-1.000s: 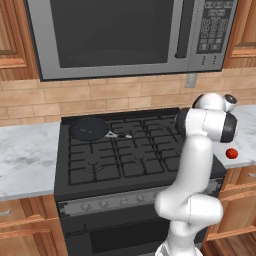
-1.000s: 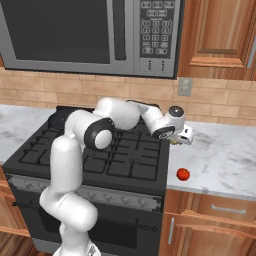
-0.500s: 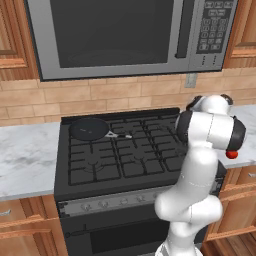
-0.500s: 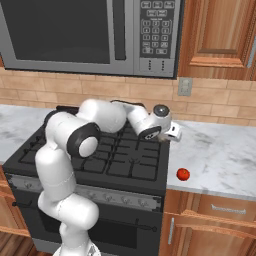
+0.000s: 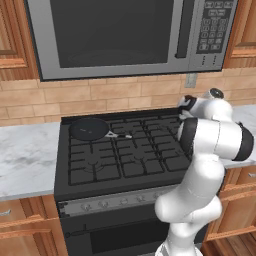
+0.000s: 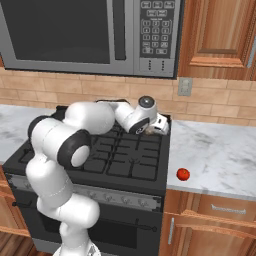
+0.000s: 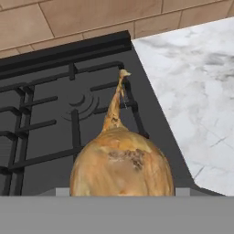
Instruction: Place the pan on the rear left burner on the stove. Then place the tomato and the onion in the pan and turn on the rear left burner.
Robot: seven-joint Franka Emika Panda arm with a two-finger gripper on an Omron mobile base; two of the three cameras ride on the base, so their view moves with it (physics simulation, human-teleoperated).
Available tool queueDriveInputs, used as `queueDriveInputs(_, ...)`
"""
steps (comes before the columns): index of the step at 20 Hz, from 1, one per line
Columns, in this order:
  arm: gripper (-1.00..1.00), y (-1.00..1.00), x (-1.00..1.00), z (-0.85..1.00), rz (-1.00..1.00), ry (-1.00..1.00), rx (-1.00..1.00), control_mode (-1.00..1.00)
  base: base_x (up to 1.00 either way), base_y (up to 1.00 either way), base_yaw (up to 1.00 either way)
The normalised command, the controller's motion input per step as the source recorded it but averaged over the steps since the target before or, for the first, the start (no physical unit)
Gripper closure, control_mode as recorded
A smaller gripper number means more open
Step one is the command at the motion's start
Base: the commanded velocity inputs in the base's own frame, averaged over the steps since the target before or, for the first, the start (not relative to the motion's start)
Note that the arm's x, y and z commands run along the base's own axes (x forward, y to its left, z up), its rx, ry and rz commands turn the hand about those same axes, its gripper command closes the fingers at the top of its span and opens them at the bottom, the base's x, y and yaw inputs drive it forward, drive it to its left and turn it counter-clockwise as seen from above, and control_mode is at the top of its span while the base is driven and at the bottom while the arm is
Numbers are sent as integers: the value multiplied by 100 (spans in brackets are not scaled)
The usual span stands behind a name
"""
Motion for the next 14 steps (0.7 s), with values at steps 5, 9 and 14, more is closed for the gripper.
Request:
queueDriveInputs(5, 100, 58, -1, 13, 0, 0, 3, -100, 0, 0, 0)
queueDriveInputs(9, 100, 64, -2, 7, 0, 0, 1, -100, 0, 0, 0)
queueDriveInputs(14, 100, 69, 0, 6, 0, 0, 1, -100, 0, 0, 0)
